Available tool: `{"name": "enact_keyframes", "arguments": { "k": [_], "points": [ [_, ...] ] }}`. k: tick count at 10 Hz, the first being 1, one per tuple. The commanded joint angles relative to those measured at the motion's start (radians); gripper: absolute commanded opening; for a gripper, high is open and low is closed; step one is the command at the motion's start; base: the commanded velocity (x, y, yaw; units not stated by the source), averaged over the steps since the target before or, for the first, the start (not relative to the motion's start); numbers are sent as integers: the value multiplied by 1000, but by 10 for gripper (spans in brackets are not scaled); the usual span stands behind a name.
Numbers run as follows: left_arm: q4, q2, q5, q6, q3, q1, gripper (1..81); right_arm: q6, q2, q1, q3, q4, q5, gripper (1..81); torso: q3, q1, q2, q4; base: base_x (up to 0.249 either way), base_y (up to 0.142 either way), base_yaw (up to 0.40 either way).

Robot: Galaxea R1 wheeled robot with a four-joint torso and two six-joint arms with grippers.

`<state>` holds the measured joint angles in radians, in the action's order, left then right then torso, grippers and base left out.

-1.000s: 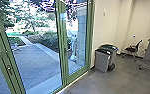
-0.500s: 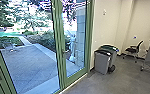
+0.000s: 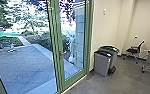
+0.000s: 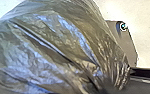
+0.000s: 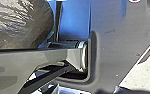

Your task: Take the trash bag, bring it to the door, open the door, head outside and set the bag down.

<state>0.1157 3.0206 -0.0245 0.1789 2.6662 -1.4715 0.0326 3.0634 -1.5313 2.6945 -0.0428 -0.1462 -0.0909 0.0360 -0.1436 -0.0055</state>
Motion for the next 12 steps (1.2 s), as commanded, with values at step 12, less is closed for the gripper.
{"name": "enact_keyframes", "arguments": {
  "k": [12],
  "points": [
    [-2, -2, -51, 7, -3, 61, 10, 6, 25, 53, -9, 7, -62, 811, 0, 0, 0, 0, 190, 0, 0]
  ]
}}
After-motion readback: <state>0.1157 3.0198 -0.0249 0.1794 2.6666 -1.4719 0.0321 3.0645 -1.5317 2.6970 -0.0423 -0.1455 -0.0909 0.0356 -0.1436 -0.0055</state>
